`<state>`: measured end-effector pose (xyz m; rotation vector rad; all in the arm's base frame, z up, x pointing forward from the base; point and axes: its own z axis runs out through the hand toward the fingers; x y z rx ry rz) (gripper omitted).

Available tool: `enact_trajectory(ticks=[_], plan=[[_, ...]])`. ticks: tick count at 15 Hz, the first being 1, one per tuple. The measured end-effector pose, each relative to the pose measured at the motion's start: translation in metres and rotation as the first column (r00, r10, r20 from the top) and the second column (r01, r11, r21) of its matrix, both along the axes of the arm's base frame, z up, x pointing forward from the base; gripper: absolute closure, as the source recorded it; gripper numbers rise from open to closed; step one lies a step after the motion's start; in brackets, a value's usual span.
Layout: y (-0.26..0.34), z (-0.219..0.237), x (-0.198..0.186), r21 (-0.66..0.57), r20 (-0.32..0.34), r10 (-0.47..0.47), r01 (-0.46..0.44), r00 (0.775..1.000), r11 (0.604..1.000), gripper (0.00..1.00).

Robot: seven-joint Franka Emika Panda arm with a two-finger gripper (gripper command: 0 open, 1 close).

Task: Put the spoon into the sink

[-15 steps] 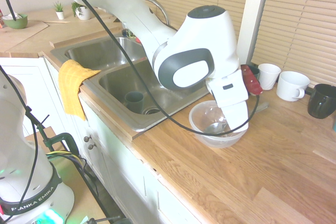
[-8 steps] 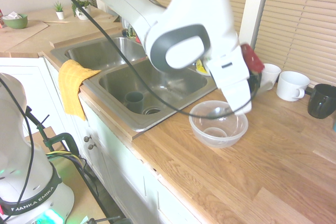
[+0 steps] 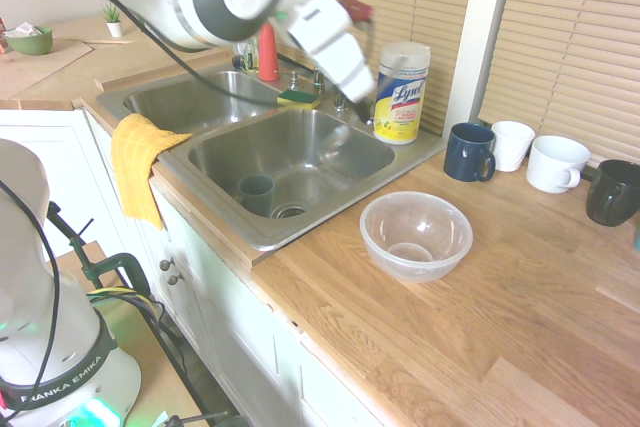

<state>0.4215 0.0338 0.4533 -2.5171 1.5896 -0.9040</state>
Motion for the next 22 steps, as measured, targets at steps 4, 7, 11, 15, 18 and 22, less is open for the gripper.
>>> enact_trajectory(ticks=[4,7,11,15,18,22], plan=[[0.096,-0.050,0.009,-0.103,-0.067,0.091,-0.097,0.994,0.990,1.00],[0.123,-0.103,0.020,-0.147,-0.128,0.108,-0.127,0.986,0.981,1.00],[0.124,-0.177,0.037,-0.184,-0.221,0.071,-0.113,0.973,0.977,1.00],[0.120,-0.265,0.049,-0.200,-0.335,0.035,-0.107,0.942,0.974,1.00],[0.118,-0.292,0.060,-0.196,-0.356,0.015,-0.090,0.934,0.977,0.00],[0.124,-0.285,0.063,-0.178,-0.332,0.019,-0.082,0.943,0.981,0.00]])
